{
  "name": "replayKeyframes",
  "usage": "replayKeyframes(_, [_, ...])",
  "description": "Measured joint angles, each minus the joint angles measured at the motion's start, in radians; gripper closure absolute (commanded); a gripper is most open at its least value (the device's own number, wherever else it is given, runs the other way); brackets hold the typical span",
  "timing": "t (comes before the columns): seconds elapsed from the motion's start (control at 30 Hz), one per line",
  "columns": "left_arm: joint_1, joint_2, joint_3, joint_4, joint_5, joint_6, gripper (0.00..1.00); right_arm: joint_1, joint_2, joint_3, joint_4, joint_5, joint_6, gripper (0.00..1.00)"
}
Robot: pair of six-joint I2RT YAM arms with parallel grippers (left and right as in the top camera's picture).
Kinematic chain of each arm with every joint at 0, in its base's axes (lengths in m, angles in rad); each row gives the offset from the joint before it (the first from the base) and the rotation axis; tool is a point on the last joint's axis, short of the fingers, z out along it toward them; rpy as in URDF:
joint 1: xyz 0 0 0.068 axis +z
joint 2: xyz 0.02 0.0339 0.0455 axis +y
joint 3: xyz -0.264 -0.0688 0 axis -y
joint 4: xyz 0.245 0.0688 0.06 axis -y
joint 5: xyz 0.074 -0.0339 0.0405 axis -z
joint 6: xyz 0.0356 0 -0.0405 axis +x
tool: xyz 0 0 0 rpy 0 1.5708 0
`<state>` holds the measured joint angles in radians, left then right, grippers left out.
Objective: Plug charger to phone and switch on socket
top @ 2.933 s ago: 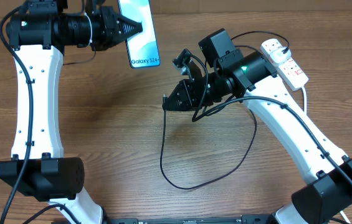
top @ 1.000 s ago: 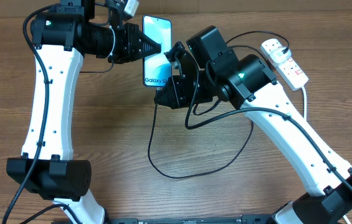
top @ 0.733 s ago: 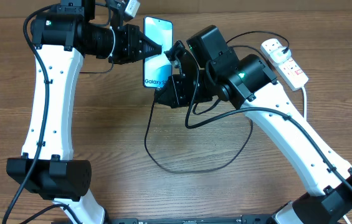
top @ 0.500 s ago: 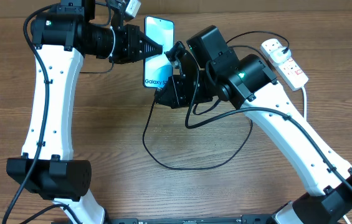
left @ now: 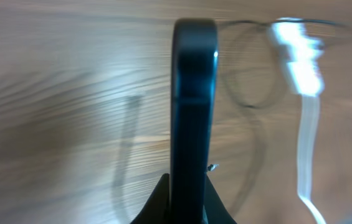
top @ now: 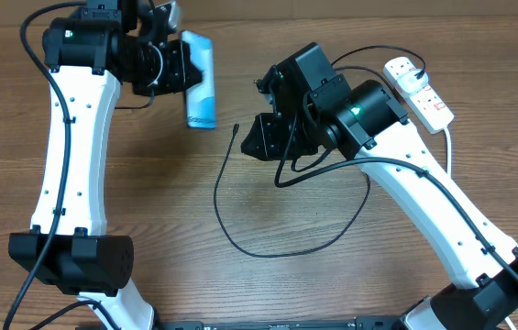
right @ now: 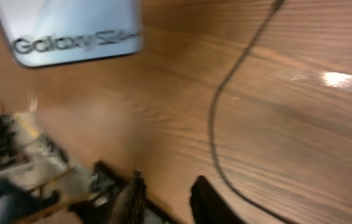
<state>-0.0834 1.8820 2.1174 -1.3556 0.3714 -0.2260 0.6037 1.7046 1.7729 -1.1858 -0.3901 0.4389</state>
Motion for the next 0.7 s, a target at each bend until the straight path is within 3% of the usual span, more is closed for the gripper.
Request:
replayKeyframes(0.27, [0.003, 0.0, 0.0, -0.066, -0.361, -0.114, 0.96, 0.031, 0.122, 0.002, -0.005, 0.139, 0.068, 0.31])
replayKeyframes(0.33, [0.005, 0.0, 0.0, -0.066, -0.393, -0.121, 0.96, 0.057, 0.196, 0.002, -0.002, 0.152, 0.077, 0.33])
replayKeyframes(0.43, [0.005, 0.0, 0.0, -0.068, -0.426, -0.136, 0.96, 0.103, 0.332, 0.002, 0.052, 0.163, 0.089, 0.47])
replayKeyframes(0.7, [0.005, 0.0, 0.0, -0.085, -0.437, -0.142, 0.96, 0.19, 0.5, 0.002, 0.14, 0.249, 0.141, 0.53])
